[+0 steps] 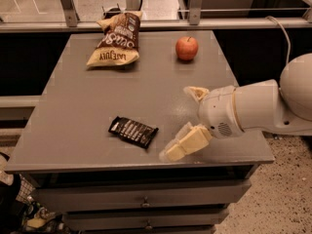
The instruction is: Move rxbar chocolate near brown chip bag
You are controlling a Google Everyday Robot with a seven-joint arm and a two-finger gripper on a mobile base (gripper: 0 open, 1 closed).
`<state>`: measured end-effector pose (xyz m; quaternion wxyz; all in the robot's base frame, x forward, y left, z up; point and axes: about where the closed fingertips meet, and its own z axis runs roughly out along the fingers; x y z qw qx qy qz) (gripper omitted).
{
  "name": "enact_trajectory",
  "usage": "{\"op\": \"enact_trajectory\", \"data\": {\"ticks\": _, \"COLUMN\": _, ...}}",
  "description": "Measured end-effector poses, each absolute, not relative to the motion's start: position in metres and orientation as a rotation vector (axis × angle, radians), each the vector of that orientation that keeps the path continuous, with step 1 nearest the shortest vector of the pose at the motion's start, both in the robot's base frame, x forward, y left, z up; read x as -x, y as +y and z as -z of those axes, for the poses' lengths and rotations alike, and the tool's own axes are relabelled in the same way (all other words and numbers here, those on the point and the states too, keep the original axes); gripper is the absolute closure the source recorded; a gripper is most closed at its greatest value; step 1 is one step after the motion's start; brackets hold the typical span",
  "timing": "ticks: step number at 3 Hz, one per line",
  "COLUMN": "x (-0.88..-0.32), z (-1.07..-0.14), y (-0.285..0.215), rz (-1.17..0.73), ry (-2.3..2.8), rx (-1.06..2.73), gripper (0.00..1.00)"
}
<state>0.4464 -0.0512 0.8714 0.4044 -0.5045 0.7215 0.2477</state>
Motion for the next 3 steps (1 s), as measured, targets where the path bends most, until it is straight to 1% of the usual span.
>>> {"op": "enact_trajectory", "data": {"ticks": 1, "x": -0.452, "z": -0.85, "y": -0.036, "rz": -0.649, "ry": 1.805, "rx": 1.259, "gripper": 0.0}}
{"op": "enact_trajectory", "data": {"ticks": 3, "x": -0.465, "z": -0.839, "y": -0.011, "rz": -0.667, "ry": 1.762, "rx": 1.257, "gripper": 0.0}}
